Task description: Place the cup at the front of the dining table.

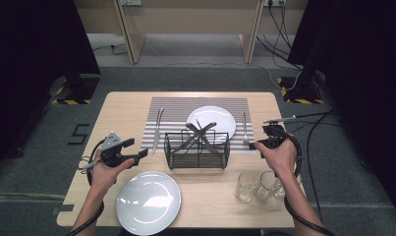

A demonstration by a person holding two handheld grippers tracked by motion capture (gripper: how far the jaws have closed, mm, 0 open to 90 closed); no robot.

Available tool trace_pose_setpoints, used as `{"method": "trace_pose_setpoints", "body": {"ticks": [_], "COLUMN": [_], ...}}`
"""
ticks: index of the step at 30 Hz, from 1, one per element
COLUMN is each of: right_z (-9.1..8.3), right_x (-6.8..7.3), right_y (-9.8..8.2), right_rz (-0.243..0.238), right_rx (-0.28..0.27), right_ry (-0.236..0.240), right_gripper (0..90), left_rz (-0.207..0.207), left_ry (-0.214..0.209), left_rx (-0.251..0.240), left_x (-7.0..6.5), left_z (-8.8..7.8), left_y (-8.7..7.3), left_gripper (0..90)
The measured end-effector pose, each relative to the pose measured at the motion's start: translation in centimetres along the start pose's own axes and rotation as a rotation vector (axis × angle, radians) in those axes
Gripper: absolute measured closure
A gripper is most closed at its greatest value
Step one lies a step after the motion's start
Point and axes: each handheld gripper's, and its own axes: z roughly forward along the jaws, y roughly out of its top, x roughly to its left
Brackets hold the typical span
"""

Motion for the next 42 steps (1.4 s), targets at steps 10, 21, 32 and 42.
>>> {"method": "trace_pose_setpoints", "body": {"ticks": [10,21,32,42], "right_z": [-0.5,-1.7,-2.9,-4.0], "right_x": [0.2,1.0,1.9,2.3], "right_y": [-0.9,-2.2,-3.7,-4.5], "right_rz": [-0.008,-0.033,-0.08,-0.099], "right_rx": [0.01,0.023,0.045,0.048], "right_ry": [0.005,0.007,0.047,0.063], "right_gripper": [62.7,62.6,63.2,63.9], "left_rz": [0.003,0.005,0.007,0.009], "left_ry": [0.001,-0.001,0.001,0.002], "left_rx": [-0.008,-0.016,-0.011,-0.017], "left_x": [-0.1,-0.2,-0.2,-0.2], "left_z": [-0.3,-0.7,-0.6,-0.8], "left_y": [0.0,0.0,0.0,0.1], "left_gripper": [23.4,23.4,23.4,23.4]}}
